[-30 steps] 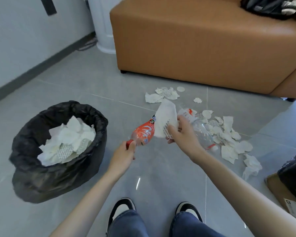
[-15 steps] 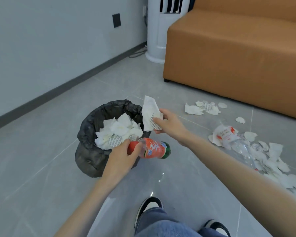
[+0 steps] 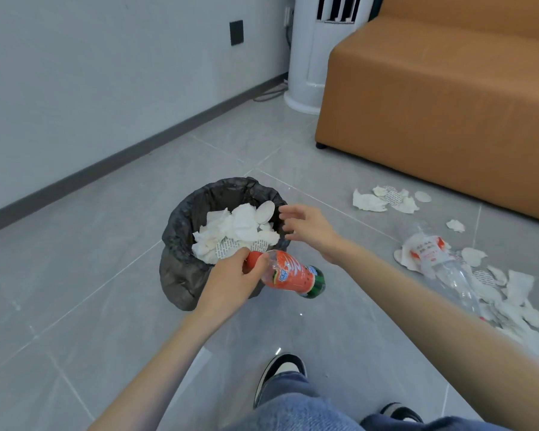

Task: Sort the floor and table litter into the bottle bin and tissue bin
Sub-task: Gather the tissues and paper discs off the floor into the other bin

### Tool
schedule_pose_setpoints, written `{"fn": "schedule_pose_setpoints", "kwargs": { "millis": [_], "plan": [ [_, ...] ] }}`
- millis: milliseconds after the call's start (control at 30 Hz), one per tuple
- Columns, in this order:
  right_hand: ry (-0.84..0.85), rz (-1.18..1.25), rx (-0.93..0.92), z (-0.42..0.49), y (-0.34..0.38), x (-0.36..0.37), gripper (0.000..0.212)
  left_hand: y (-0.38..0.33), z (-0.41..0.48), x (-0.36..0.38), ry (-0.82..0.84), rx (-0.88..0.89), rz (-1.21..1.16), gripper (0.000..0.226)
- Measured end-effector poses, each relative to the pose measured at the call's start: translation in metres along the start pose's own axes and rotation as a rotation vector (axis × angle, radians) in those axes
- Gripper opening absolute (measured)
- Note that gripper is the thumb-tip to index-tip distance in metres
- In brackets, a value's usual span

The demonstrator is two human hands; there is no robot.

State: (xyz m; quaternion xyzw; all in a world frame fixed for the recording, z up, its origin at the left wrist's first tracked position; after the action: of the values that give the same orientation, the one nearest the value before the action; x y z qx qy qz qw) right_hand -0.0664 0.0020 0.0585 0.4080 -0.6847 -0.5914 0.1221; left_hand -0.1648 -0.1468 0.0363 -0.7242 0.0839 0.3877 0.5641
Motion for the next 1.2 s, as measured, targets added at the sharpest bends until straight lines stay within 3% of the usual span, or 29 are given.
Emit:
{"fn": "schedule_pose_setpoints", "kwargs": {
  "millis": [200, 300, 433, 633, 867, 1033, 1200],
  "plan": [
    [0.227, -0.202, 0.042, -0.047, -0.005, -0.038, 0.047, -0.035, 0.01, 0.002, 0.034, 0.042, -0.071, 0.046],
    [0.22, -0.305, -0.018, -0.077, -0.006, -0.059, 0.057, -0.069, 0.014, 0.014, 0.072, 0.067, -0.136, 0.046],
    [-0.032, -0.397, -0.102, -0.114, -0.015, -0.1, 0.07, -0.124, 0.022, 0.044, 0.182, 0.113, -0.203, 0.034],
    [-0.414, -0.482, -0.068, -0.19, -0.032, -0.183, 0.073, -0.23, 0.014, 0.096, 0.454, 0.327, -0.122, 0.043],
    [-0.861, -0.417, 0.203, -0.296, -0.088, -0.27, 0.065, -0.347, -0.017, 0.167, 0.735, 0.505, -0.089, 0.028],
    [-0.959, -0.277, 0.47, -0.374, -0.168, -0.306, 0.068, -0.398, -0.063, 0.224, 0.835, 0.671, 0.079, 0.026],
    [-0.903, -0.263, 0.686, -0.431, -0.229, -0.301, 0.073, -0.413, -0.102, 0.277, 0.89, 0.773, 0.23, 0.026]
  ]
}}
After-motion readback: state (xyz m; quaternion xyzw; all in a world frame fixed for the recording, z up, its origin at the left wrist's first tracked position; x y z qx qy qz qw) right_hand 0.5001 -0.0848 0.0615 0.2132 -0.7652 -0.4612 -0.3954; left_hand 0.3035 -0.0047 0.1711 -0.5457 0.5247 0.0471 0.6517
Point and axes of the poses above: each hand's wrist, its own z-axis towards the middle knuckle, its own x-axis out of the palm, y = z × x, the point moved 4 cm from there along z, towards the middle knuckle, and after that the axes turned 3 degrees about y, right-handed, at the moved point
